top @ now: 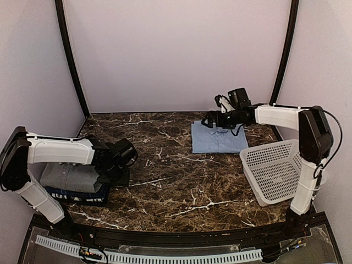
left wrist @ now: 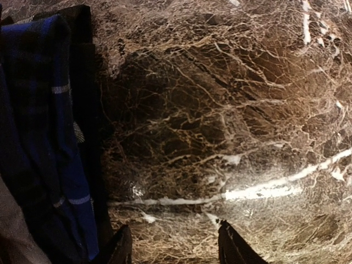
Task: Fold and stack the long sleeve shirts
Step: Move the square-folded shirt to the center of the board.
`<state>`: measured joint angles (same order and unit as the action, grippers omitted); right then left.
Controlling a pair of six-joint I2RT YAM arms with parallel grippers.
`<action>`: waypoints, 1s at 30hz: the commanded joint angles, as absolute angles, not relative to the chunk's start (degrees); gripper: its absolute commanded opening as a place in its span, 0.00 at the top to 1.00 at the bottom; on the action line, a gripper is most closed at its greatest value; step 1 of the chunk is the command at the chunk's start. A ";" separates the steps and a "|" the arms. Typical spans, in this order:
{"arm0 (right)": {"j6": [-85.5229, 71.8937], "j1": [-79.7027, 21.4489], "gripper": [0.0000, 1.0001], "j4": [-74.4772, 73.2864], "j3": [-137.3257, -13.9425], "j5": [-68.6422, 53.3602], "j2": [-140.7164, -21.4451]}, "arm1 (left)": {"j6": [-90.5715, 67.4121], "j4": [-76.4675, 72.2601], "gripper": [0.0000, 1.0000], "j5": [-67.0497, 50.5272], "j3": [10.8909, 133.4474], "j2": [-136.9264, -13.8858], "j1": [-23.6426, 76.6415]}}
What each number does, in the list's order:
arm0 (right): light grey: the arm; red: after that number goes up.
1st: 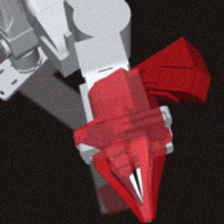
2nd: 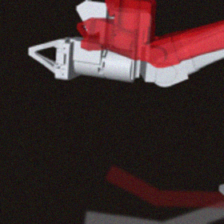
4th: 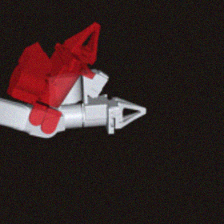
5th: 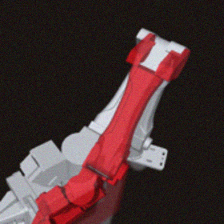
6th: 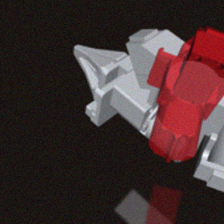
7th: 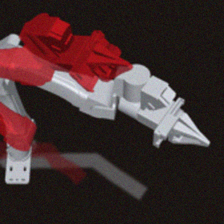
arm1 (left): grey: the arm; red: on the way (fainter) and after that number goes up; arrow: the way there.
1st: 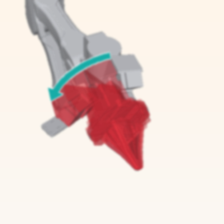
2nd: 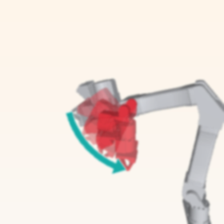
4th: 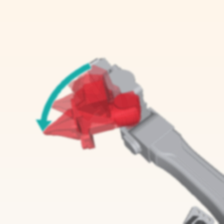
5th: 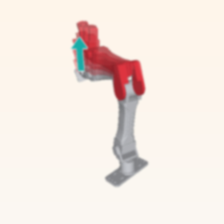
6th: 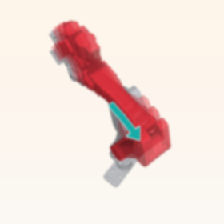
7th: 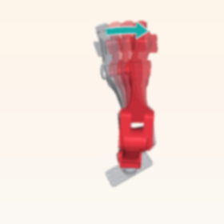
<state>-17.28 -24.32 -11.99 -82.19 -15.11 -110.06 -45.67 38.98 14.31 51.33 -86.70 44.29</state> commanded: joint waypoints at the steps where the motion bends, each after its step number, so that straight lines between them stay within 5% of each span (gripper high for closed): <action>1: -18.84 -25.90 0.01 -8.89 -79.48 -16.44 -103.67 | -46.80 42.08 0.50 17.63 53.10 -87.72 45.30; 30: -20.40 -27.89 0.01 -6.85 -72.53 -15.60 -93.87 | -41.12 45.54 0.69 34.04 61.46 -104.58 40.11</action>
<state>-20.23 -27.73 -8.75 -73.23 -15.79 -95.79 -42.89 44.45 30.96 60.03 -103.18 40.84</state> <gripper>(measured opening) 0.986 0.316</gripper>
